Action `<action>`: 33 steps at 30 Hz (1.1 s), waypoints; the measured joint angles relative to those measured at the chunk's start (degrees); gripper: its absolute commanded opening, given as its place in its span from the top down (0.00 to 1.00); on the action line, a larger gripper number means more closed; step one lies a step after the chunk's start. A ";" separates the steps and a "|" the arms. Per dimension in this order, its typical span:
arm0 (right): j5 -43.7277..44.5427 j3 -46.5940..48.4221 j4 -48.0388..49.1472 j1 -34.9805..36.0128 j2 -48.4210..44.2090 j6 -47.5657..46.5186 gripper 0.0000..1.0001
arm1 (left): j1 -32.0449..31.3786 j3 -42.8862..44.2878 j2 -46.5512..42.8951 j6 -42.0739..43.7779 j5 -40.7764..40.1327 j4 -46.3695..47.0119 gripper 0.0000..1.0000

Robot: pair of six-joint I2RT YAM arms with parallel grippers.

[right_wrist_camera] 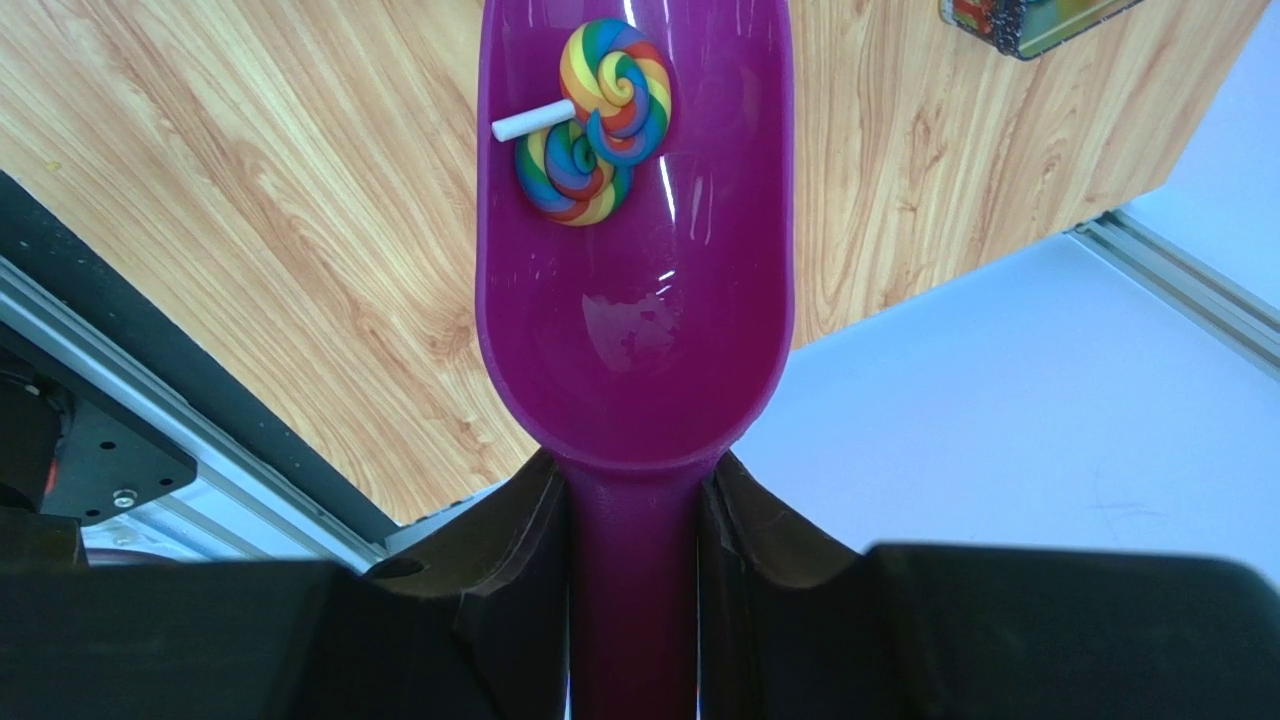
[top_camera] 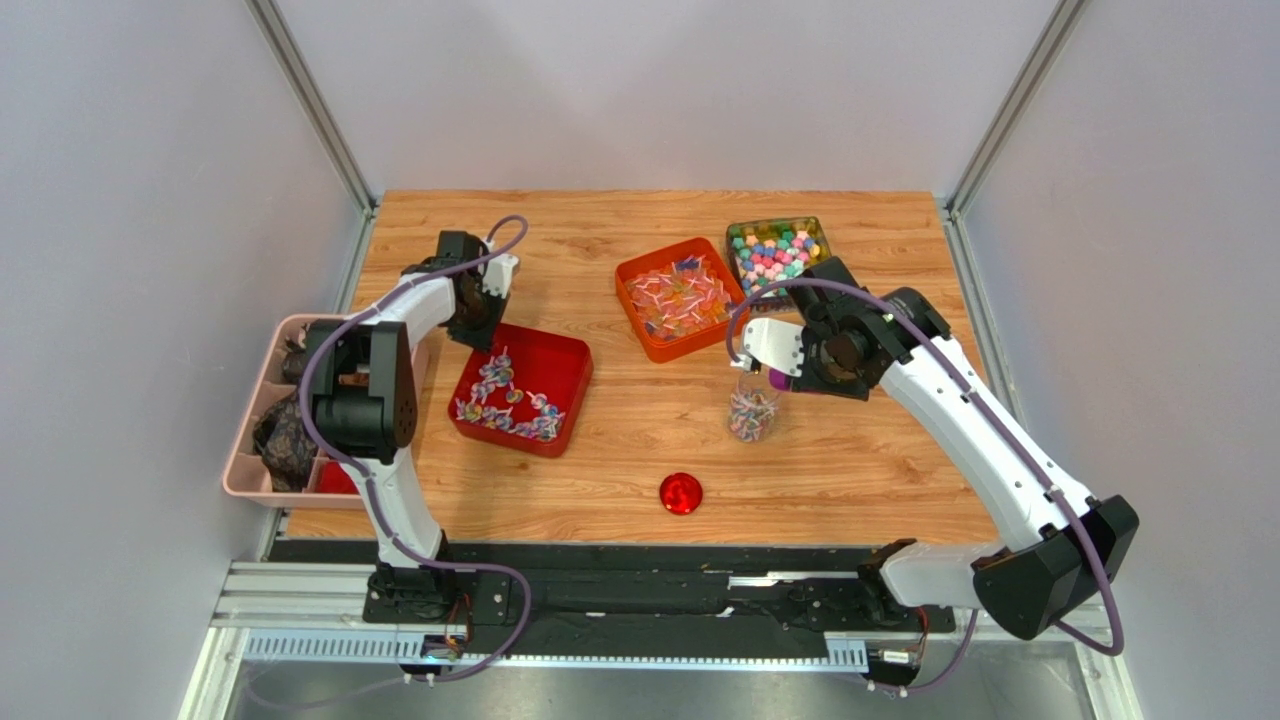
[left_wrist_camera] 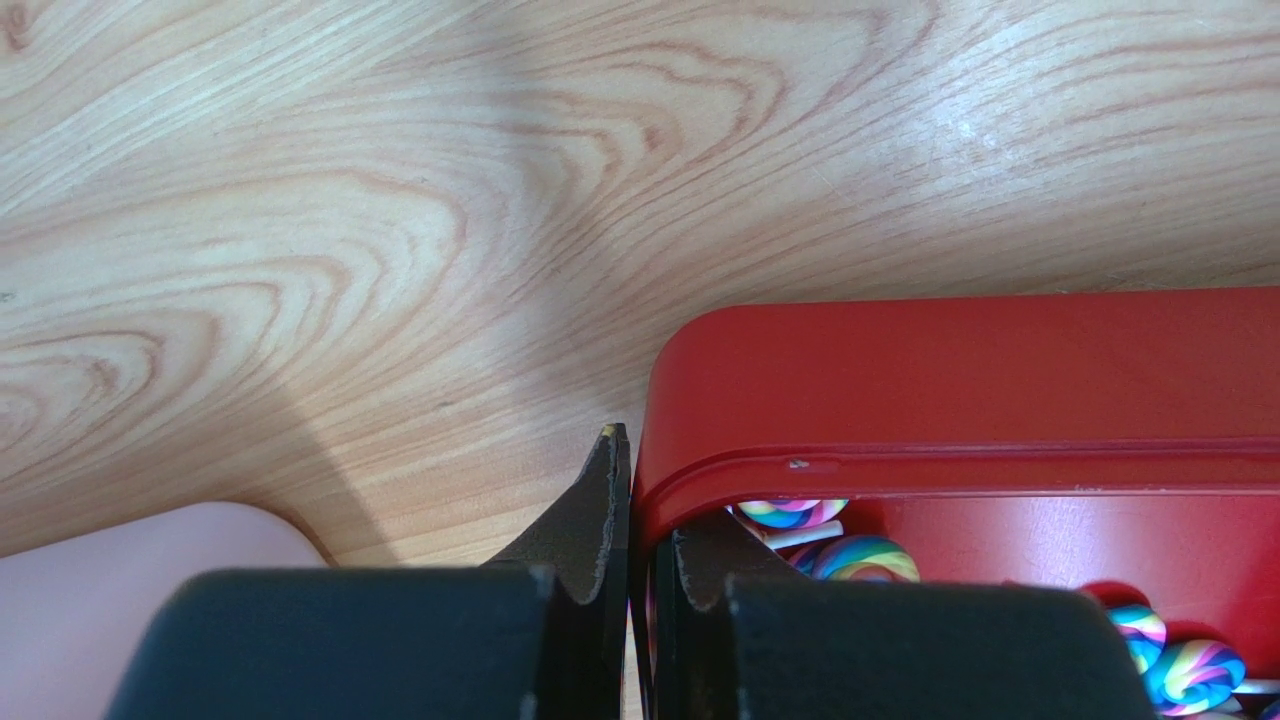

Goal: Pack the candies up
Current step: Place the fake candies in the packing bottle.

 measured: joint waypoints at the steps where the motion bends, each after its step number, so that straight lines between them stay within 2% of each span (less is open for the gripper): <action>1: 0.44 0.00 0.00 0.35 0.04 0.00 1.00 | 0.00 0.00 -0.09 0.00 0.00 0.00 1.00; 24: 9.09 -0.72 0.02 9.35 2.27 0.94 1.00 | 0.00 -0.02 -0.35 -0.02 0.00 0.07 1.00; 33: 10.29 0.07 0.00 9.73 3.21 1.53 1.00 | 0.00 -0.02 -0.35 -0.02 0.00 0.26 1.00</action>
